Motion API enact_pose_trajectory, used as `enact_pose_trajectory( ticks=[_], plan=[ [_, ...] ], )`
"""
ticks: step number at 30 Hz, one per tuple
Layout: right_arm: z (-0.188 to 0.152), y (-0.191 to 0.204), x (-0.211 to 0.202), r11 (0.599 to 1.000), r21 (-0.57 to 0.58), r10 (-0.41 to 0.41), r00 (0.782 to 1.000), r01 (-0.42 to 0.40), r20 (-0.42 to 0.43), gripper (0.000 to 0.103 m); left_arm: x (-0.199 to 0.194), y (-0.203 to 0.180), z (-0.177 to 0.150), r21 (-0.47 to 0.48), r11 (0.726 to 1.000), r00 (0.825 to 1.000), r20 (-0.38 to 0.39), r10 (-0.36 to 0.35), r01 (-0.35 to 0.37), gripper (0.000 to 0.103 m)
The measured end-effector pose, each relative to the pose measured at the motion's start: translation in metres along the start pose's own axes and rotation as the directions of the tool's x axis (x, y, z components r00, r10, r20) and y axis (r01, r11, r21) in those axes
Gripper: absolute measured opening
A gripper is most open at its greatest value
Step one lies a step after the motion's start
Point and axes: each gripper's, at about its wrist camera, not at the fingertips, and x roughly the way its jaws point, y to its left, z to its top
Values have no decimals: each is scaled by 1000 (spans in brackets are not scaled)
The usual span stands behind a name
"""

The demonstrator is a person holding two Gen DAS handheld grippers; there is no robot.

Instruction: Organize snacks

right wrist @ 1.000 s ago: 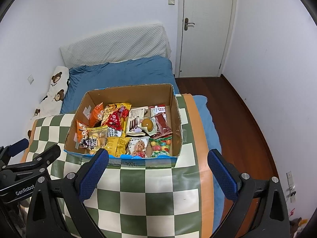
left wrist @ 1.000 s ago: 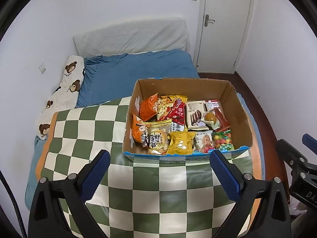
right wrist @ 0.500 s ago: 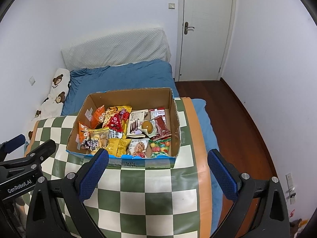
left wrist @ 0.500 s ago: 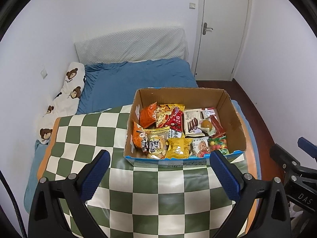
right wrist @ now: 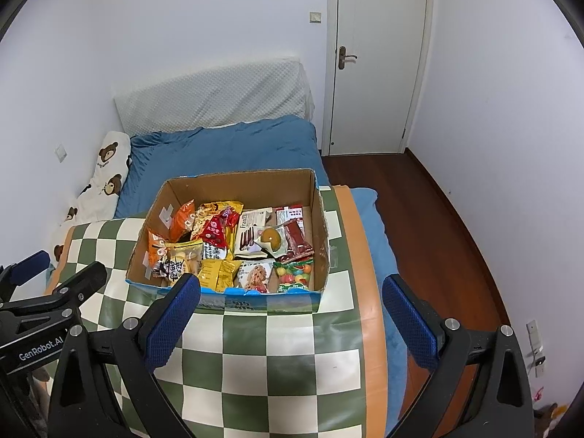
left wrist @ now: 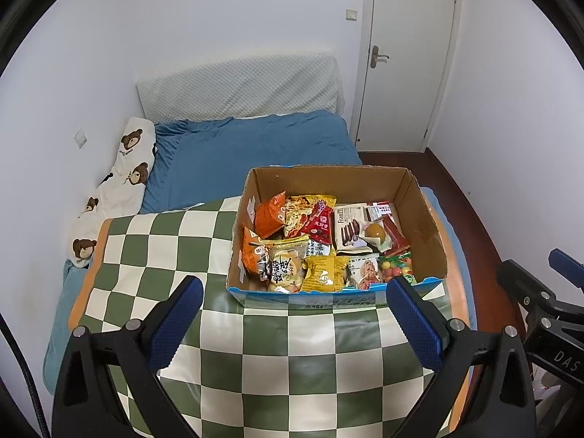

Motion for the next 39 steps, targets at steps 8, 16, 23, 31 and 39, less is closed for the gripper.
enact_pose_trajectory(
  ticks=[8, 16, 23, 31, 39],
  plan=[
    [0, -1, 0, 1000, 1, 4, 1000, -4, 1, 102, -1, 0, 0, 1, 1000, 1000, 1, 3, -3, 103],
    [0, -1, -2, 1000, 0, 5, 1000, -5, 1, 102, -2, 0, -1, 1, 1000, 1000, 3, 2, -2, 103],
    [-1, -2, -3, 1000, 2, 8, 1000, -8, -1, 102, -4, 0, 0, 1, 1000, 1000, -4, -1, 1, 103],
    [-1, -2, -4, 1000, 7, 12, 1000, -12, -1, 102, -4, 1, 0, -1, 1000, 1000, -3, -1, 1, 103],
    [-3, -2, -4, 1000, 4, 13, 1000, -13, -14, 102, -5, 1, -1, 1, 1000, 1000, 0, 0, 0, 103]
  ],
)
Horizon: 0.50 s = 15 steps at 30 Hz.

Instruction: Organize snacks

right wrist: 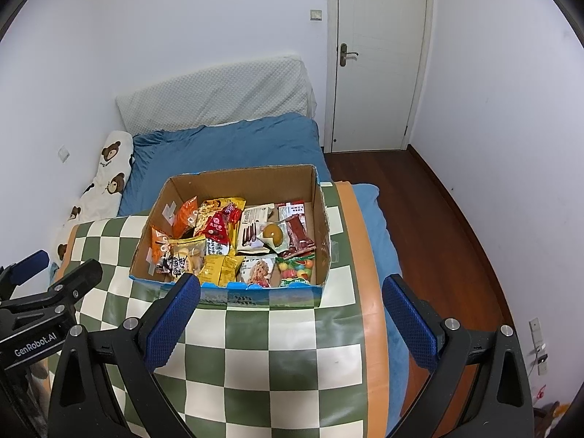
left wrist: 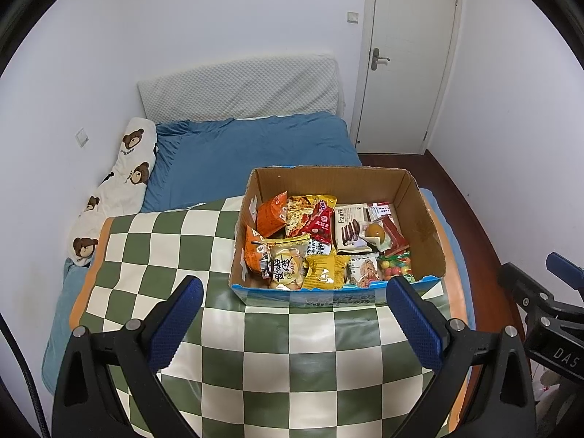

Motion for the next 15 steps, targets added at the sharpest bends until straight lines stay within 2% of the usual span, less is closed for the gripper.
enact_pose_trajectory(
  ticks=[15],
  plan=[
    [0, -2, -2, 1000, 2, -5, 1000, 5, 8, 102, -3, -4, -1, 2, 1000, 1000, 4, -3, 3, 103]
  ],
)
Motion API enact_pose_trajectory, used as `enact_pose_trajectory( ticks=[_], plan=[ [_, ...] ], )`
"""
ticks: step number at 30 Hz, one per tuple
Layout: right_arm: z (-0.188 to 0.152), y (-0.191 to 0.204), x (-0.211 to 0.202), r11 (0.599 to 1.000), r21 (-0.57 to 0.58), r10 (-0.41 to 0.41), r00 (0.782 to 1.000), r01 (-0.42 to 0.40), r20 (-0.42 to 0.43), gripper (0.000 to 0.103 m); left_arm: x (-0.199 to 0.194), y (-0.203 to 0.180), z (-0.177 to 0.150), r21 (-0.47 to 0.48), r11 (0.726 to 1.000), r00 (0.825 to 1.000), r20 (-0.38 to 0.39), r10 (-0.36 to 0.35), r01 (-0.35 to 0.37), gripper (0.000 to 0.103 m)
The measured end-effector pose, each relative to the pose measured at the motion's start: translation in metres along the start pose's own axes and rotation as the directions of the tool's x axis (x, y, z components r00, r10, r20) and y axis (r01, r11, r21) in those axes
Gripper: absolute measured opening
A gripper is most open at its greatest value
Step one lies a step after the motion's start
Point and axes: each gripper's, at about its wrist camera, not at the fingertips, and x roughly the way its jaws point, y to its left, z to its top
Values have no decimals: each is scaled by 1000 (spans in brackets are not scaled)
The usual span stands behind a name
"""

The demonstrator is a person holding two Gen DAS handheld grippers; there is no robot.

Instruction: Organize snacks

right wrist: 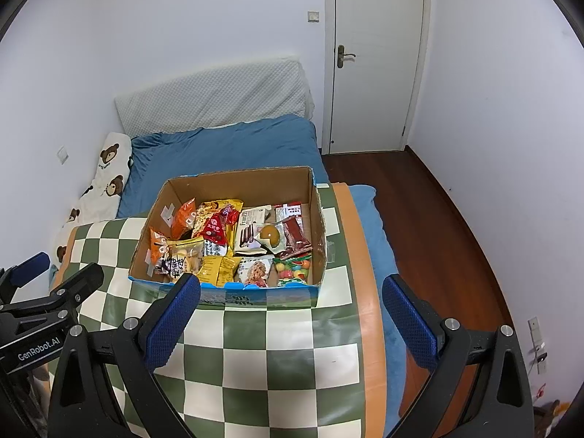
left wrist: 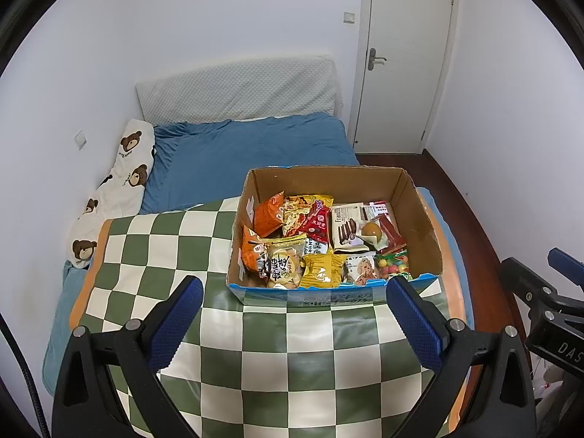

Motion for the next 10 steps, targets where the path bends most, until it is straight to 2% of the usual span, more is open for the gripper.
enact_pose_trajectory(
  ticks=[10],
  plan=[
    [1, 0, -4, 1000, 3, 1, 1000, -1, 6, 102, -5, -3, 2, 5, 1000, 1000, 18, 2, -2, 103]
  ],
)
